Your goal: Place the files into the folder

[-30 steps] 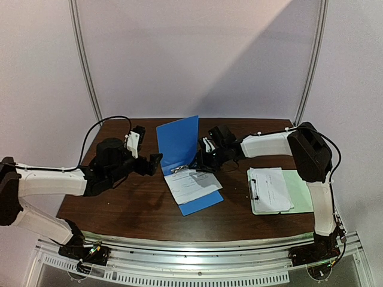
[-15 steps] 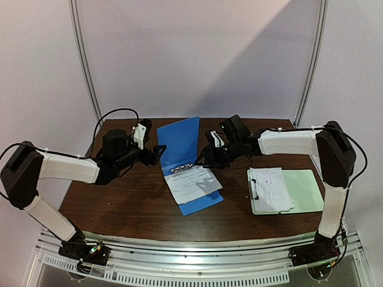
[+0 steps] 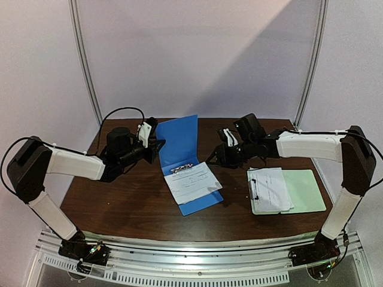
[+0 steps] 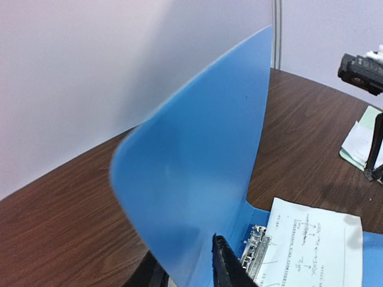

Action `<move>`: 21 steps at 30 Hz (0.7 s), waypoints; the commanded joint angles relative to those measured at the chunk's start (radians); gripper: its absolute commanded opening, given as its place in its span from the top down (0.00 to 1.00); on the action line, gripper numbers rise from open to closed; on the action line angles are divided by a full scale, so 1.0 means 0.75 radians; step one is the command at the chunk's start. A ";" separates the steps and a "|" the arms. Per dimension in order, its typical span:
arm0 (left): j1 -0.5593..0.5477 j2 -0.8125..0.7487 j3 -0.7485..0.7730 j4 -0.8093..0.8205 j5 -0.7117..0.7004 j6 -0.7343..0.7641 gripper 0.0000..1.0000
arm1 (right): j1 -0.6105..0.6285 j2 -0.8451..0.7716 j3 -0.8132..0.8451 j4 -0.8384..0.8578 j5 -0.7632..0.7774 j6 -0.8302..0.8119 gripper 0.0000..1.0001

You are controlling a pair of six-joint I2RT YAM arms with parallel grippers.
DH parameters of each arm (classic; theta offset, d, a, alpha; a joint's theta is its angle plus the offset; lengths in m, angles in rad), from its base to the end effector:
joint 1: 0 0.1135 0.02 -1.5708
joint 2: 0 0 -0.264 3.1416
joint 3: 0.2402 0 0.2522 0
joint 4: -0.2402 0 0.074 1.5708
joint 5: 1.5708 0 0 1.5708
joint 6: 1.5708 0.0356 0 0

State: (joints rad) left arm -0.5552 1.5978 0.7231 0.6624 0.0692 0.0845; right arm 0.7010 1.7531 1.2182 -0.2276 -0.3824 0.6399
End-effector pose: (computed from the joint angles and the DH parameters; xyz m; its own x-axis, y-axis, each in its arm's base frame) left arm 0.2853 -0.1799 0.2048 -0.1292 0.1792 -0.9753 0.5963 0.7999 0.0680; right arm 0.2869 0.2595 0.2259 -0.9039 -0.0379 -0.4261 -0.3302 0.6952 0.6385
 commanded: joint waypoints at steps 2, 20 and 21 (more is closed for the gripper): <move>0.008 -0.054 -0.024 0.005 -0.060 0.030 0.83 | -0.024 -0.048 -0.035 -0.001 0.039 -0.022 0.56; 0.003 -0.170 -0.076 -0.067 -0.581 -0.079 1.00 | -0.054 -0.061 -0.064 0.007 0.117 -0.010 0.56; 0.001 -0.168 -0.078 -0.067 -0.579 -0.085 1.00 | -0.056 -0.060 -0.061 0.001 0.125 -0.015 0.56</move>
State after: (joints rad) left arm -0.5556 1.4742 0.6731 0.6201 -0.2569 0.0731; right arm 0.6704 1.7401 1.1778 -0.2173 -0.3439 0.6380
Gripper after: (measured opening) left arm 0.009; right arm 0.441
